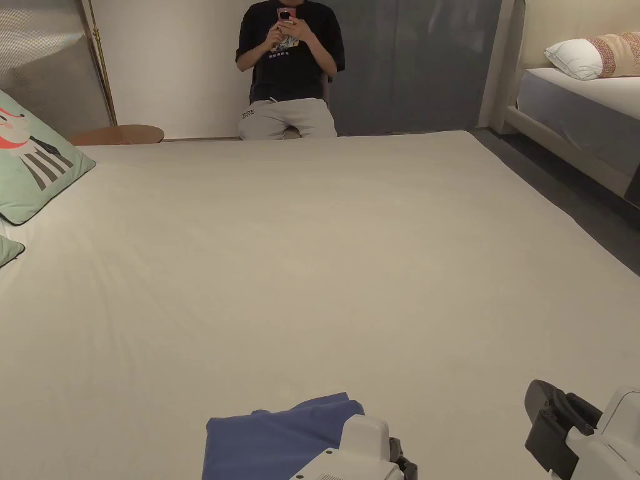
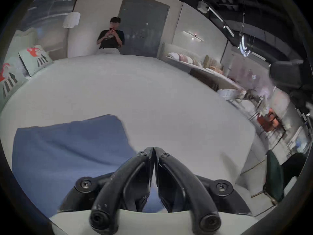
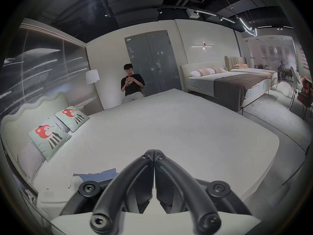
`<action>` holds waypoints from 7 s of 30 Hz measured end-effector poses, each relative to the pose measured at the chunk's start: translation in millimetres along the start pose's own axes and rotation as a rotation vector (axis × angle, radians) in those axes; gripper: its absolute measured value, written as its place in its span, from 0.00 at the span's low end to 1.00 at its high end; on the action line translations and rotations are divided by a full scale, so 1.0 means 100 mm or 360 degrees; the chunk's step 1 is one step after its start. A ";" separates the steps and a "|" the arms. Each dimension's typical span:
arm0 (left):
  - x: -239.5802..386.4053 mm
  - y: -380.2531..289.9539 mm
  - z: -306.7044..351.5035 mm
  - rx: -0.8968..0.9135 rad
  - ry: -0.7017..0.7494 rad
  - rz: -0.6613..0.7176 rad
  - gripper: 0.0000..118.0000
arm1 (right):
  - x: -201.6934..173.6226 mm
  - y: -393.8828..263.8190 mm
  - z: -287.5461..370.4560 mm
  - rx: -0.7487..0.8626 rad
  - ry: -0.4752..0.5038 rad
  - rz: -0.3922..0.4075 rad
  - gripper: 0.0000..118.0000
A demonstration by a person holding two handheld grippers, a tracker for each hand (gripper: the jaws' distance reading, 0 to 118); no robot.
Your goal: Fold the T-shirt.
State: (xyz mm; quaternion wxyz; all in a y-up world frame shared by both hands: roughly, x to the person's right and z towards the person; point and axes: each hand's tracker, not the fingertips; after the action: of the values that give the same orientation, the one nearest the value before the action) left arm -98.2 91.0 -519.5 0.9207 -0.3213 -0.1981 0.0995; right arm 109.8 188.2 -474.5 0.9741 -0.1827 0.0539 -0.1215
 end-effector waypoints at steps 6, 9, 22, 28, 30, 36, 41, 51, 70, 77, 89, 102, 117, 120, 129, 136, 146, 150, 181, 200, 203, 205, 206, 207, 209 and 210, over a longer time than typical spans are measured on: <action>-0.31 0.29 0.52 0.0243 0.0012 0.0103 0.00 | -0.17 0.02 -0.08 0.0005 0.0063 0.0022 0.00; -0.66 0.42 0.91 0.0406 0.0121 0.0228 0.00 | -0.35 -0.03 -0.22 -0.0031 0.0154 0.0072 0.00; -1.89 0.10 1.84 0.0481 0.0416 0.0617 0.00 | -1.09 -0.94 -1.19 -0.0661 0.0395 0.0364 0.00; -2.15 -0.05 1.75 0.0306 0.0204 0.0826 0.04 | -1.10 -1.03 -1.37 -0.0783 0.0383 0.0472 0.00; -2.29 -0.05 1.65 0.0224 0.0034 0.0906 0.47 | -1.13 -0.98 -1.45 -0.0847 0.0391 0.0539 0.00; -2.58 -0.04 1.16 -0.0097 -0.0395 0.1066 0.93 | -1.10 -0.84 -1.64 -0.1013 0.0438 0.0536 0.00; -2.50 0.02 0.94 -0.0184 -0.0456 0.1112 0.92 | -1.01 -0.80 -1.68 -0.1069 0.0471 0.0468 0.00; -2.73 -0.02 0.91 -0.0228 -0.0531 0.1265 0.22 | -1.14 -0.73 -1.55 -0.1045 0.0422 0.0464 0.00; -4.92 0.05 3.13 0.0119 0.0022 0.1354 0.19 | -2.29 -0.47 -1.62 -0.0880 0.0635 0.0451 0.00; -5.28 -0.01 3.45 0.0176 0.0151 0.1471 0.19 | -2.61 -0.58 -1.73 -0.0912 0.0702 0.0505 0.00; -4.51 0.19 3.64 0.0446 0.0731 0.1182 0.93 | -2.33 -0.44 -1.65 -0.0839 0.0648 0.0482 0.00; -2.95 0.27 2.98 0.0304 0.0444 0.0970 0.00 | -1.76 -0.32 -1.31 -0.0722 0.0593 0.0351 0.00; -1.24 1.27 2.01 0.0808 0.0863 -0.0038 0.00 | -1.21 0.56 -0.60 0.0234 0.0108 0.0481 0.00; -0.97 1.48 2.00 0.1000 0.0899 -0.0131 0.00 | -1.18 0.84 -0.47 0.0495 0.0005 0.0527 0.00; -0.70 1.74 1.92 0.1186 0.0962 -0.0194 0.00 | -1.01 1.14 -0.38 0.0727 -0.0084 0.0530 0.00; -0.68 1.67 1.88 0.1136 0.0985 -0.0211 0.00 | -0.99 1.09 -0.41 0.0699 -0.0085 0.0538 0.00; -0.67 1.66 1.88 0.1145 0.0994 -0.0228 0.00 | -0.99 1.09 -0.46 0.0695 -0.0079 0.0571 0.00; -0.71 1.65 1.85 0.1128 0.0991 -0.0224 0.00 | -1.02 1.08 -0.43 0.0693 -0.0072 0.0583 0.00; -0.69 1.54 1.91 0.1207 0.0985 -0.0203 0.94 | -1.04 1.01 -0.39 0.0709 -0.0039 0.0635 1.00; -0.59 1.50 1.98 0.1256 0.0958 -0.0248 0.94 | -1.06 1.00 -0.33 0.0734 -0.0015 0.0629 1.00; -0.59 1.50 1.98 0.1256 0.0949 -0.0241 0.94 | -1.06 1.00 -0.32 0.0732 -0.0013 0.0639 1.00; -0.59 1.50 1.98 0.1258 0.0947 -0.0239 0.94 | -1.07 0.99 -0.31 0.0731 -0.0021 0.0646 1.00; -0.58 1.50 1.99 0.1260 0.0946 -0.0239 0.94 | -1.07 0.99 -0.31 0.0731 -0.0028 0.0647 1.00; -0.58 1.50 1.99 0.1261 0.0947 -0.0239 0.94 | -1.07 0.99 -0.31 0.0731 -0.0034 0.0647 1.00; -0.58 1.49 2.00 0.1263 0.0945 -0.0240 0.94 | -1.08 0.99 -0.32 0.0721 -0.0059 0.0644 1.00; -0.58 1.49 2.00 0.1260 0.0941 -0.0238 0.94 | -1.08 1.00 -0.32 0.0717 -0.0078 0.0639 1.00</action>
State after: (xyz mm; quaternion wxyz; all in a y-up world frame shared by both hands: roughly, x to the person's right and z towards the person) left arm -244.5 299.4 -487.9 0.9934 0.0534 0.1017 0.0055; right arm 22.5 294.8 -534.5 0.9957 0.0495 0.0371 0.0692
